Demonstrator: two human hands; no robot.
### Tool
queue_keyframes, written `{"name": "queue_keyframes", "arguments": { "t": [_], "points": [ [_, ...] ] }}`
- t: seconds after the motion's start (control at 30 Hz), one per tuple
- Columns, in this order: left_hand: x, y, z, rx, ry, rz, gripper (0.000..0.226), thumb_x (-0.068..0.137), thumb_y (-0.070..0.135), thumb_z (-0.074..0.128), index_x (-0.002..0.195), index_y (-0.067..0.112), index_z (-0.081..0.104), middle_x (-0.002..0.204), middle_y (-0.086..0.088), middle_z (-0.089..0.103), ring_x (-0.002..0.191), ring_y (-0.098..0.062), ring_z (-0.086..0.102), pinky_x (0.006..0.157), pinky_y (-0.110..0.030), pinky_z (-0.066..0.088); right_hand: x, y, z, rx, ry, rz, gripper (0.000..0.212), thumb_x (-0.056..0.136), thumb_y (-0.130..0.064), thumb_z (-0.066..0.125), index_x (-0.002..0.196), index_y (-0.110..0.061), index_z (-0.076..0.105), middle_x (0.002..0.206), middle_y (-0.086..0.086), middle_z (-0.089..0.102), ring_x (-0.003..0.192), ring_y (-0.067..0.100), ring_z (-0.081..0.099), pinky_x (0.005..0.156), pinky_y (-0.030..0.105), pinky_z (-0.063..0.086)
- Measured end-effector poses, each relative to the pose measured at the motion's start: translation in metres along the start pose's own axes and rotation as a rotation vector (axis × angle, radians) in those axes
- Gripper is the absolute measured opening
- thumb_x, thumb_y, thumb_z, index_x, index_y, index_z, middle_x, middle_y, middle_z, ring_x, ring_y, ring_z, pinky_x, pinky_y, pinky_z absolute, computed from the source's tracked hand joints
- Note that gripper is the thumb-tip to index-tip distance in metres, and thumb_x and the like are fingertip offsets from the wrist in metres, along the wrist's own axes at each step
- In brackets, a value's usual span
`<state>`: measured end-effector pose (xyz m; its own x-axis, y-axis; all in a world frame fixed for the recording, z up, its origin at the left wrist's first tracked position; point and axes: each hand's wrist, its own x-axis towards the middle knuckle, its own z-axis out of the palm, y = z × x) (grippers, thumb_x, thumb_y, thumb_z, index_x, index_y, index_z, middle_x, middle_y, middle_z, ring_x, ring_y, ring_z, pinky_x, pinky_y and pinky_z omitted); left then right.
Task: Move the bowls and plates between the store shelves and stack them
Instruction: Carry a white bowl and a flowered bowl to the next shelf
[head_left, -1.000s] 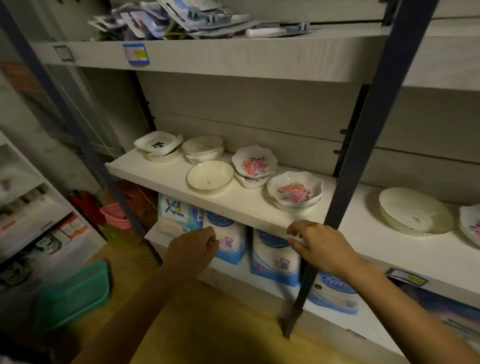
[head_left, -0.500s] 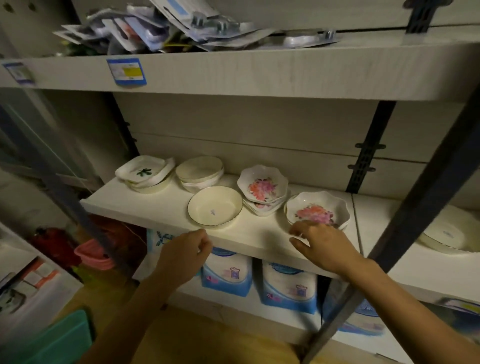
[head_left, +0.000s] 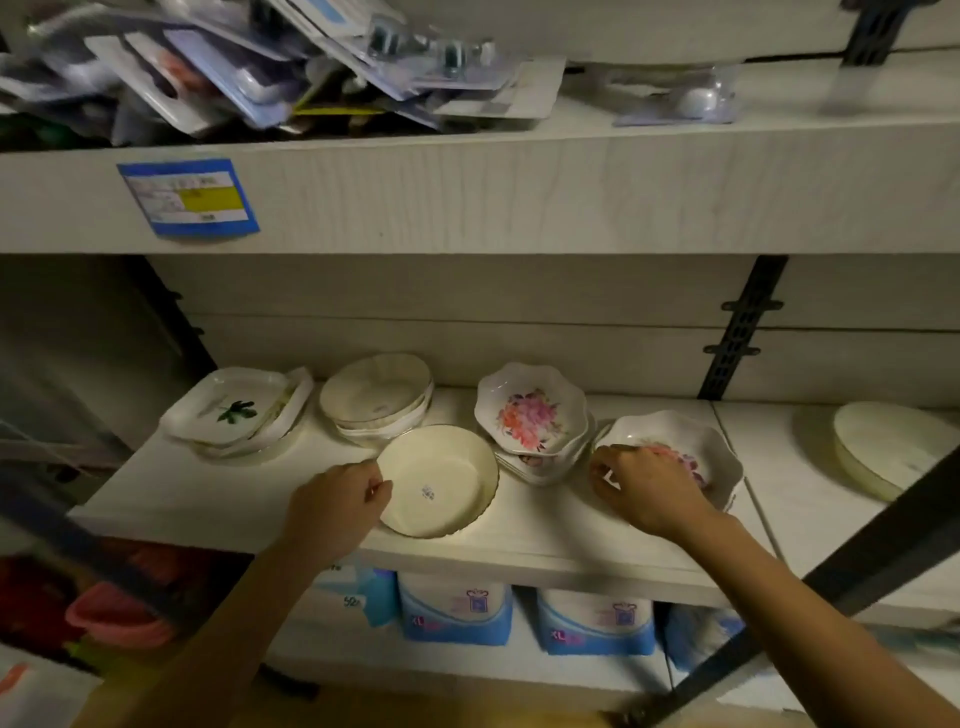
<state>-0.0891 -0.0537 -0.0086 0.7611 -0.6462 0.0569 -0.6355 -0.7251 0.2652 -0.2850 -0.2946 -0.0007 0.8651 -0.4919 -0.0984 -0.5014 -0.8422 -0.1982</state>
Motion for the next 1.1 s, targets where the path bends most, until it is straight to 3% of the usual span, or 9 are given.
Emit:
{"name": "queue_keyframes", "arguments": {
  "t": [0.13, 0.27, 0.4, 0.67, 0.73, 0.8, 0.87, 0.97, 1.1],
  "points": [
    [0.027, -0.017, 0.006, -0.011, -0.062, 0.015, 0.030, 0.091, 0.035, 0.046, 0.064, 0.024, 0.044, 0.065, 0.003, 0.055, 0.068, -0.017, 0.056, 0.062, -0.027, 0.039, 0.013, -0.009, -0.004, 0.100, -0.050, 0.147, 0.030, 0.097, -0.031, 0.036, 0.107, -0.016, 0.061, 0.107, 0.006, 0.066, 0.090, 0.022, 0.059, 0.077, 0.028, 0.045],
    [0.045, -0.033, 0.008, 0.008, -0.133, 0.038, 0.036, 0.091, 0.036, 0.045, 0.058, 0.023, 0.037, 0.060, 0.006, 0.046, 0.062, -0.014, 0.047, 0.058, -0.027, 0.035, 0.028, -0.022, -0.002, 0.271, -0.075, 0.323, 0.036, 0.097, -0.022, 0.035, 0.071, -0.017, 0.059, 0.080, 0.006, 0.062, 0.078, 0.025, 0.056, 0.057, 0.020, 0.037],
    [0.057, -0.042, 0.007, 0.016, -0.189, 0.085, 0.039, 0.092, 0.037, 0.043, 0.057, 0.023, 0.033, 0.059, 0.006, 0.044, 0.059, -0.012, 0.043, 0.053, -0.025, 0.031, 0.054, -0.022, 0.017, 0.562, -0.061, 0.469, 0.040, 0.095, -0.021, 0.037, 0.094, 0.002, 0.069, 0.095, 0.019, 0.071, 0.091, 0.034, 0.067, 0.086, 0.043, 0.054],
    [0.064, -0.065, 0.007, 0.024, -0.222, 0.100, 0.039, 0.093, 0.037, 0.042, 0.057, 0.024, 0.033, 0.061, 0.005, 0.046, 0.058, -0.010, 0.042, 0.051, -0.020, 0.029, 0.088, -0.039, 0.032, 0.760, -0.025, 0.697, 0.039, 0.093, -0.024, 0.044, 0.113, 0.007, 0.057, 0.094, 0.018, 0.069, 0.086, 0.033, 0.070, 0.082, 0.044, 0.057],
    [0.062, -0.072, 0.006, 0.019, -0.234, 0.101, 0.039, 0.093, 0.038, 0.042, 0.058, 0.025, 0.033, 0.060, 0.005, 0.046, 0.058, -0.010, 0.042, 0.051, -0.020, 0.030, 0.089, -0.053, 0.023, 0.697, -0.033, 0.720, 0.041, 0.093, -0.029, 0.049, 0.119, 0.003, 0.052, 0.096, 0.015, 0.059, 0.083, 0.026, 0.062, 0.067, 0.032, 0.056],
    [0.059, -0.078, 0.006, 0.018, -0.235, 0.104, 0.039, 0.093, 0.039, 0.042, 0.057, 0.025, 0.033, 0.058, 0.006, 0.045, 0.059, -0.011, 0.044, 0.052, -0.022, 0.031, 0.094, -0.059, 0.021, 0.657, -0.046, 0.730, 0.046, 0.092, -0.032, 0.053, 0.125, 0.000, 0.048, 0.109, 0.018, 0.059, 0.081, 0.020, 0.049, 0.045, 0.017, 0.040],
    [0.056, -0.084, 0.007, 0.014, -0.235, 0.097, 0.040, 0.093, 0.039, 0.042, 0.057, 0.024, 0.033, 0.058, 0.005, 0.045, 0.061, -0.013, 0.046, 0.054, -0.024, 0.033, 0.098, -0.061, 0.024, 0.705, -0.034, 0.745, 0.049, 0.090, -0.028, 0.057, 0.128, 0.001, 0.045, 0.115, 0.019, 0.058, 0.085, 0.023, 0.048, 0.037, 0.010, 0.036],
    [0.050, -0.090, 0.009, 0.005, -0.239, 0.088, 0.040, 0.093, 0.039, 0.042, 0.057, 0.024, 0.033, 0.059, 0.005, 0.045, 0.063, -0.014, 0.047, 0.056, -0.025, 0.034, 0.100, -0.064, 0.030, 0.707, 0.034, 0.777, 0.048, 0.091, -0.021, 0.055, 0.132, 0.001, 0.041, 0.122, 0.022, 0.056, 0.110, 0.034, 0.055, 0.069, 0.020, 0.039],
    [0.047, -0.097, 0.013, -0.068, -0.289, 0.020, 0.038, 0.092, 0.039, 0.042, 0.059, 0.021, 0.044, 0.066, -0.001, 0.060, 0.065, -0.016, 0.053, 0.058, -0.027, 0.039, 0.096, -0.069, 0.028, 0.756, 0.112, 0.774, 0.045, 0.093, -0.015, 0.050, 0.132, 0.003, 0.039, 0.126, 0.023, 0.054, 0.117, 0.038, 0.052, 0.089, 0.033, 0.046]
  ]
}}
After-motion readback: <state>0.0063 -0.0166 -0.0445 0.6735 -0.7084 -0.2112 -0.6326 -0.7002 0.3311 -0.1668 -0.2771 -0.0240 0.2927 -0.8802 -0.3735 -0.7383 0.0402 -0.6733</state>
